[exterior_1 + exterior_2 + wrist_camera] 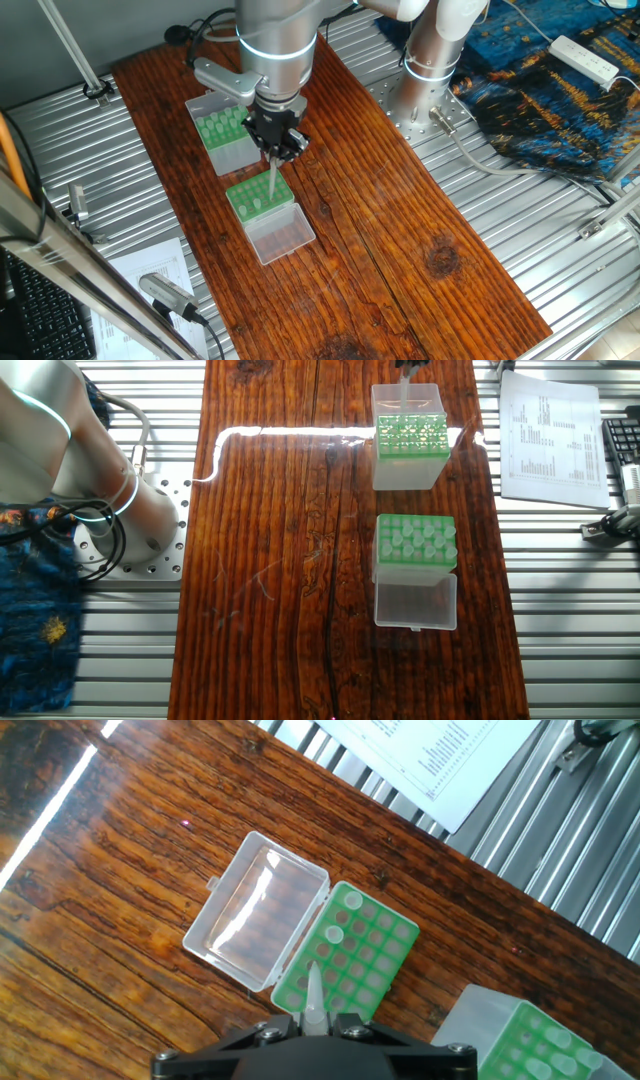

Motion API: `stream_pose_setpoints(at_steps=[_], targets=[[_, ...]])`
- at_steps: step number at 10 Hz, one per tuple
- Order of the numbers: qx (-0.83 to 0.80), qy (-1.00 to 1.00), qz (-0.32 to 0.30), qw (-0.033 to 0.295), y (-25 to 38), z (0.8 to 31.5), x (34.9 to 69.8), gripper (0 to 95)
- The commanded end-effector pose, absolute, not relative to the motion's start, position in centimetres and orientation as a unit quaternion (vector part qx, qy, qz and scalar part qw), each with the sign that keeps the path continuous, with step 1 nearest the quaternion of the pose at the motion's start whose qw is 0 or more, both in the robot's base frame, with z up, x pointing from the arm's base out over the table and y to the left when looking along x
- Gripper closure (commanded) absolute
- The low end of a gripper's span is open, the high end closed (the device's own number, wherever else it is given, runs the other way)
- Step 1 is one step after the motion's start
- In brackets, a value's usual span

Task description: Transfer all large pipette tips from one holder to another

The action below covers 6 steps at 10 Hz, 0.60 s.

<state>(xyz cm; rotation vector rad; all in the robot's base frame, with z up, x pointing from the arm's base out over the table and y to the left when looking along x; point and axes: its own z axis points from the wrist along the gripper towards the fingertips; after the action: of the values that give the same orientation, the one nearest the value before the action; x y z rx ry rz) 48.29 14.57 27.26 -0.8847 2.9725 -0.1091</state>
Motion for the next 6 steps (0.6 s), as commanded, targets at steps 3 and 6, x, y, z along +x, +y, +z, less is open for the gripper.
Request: stream_pose_setpoints(at_steps=[3,6], targets=[[-0.286,0.957,-0.040,0.017,14.3,27.1,48.1,76.0],[-0.311,0.949,-0.057,0.004,12.4,27.4,48.0,76.0]])
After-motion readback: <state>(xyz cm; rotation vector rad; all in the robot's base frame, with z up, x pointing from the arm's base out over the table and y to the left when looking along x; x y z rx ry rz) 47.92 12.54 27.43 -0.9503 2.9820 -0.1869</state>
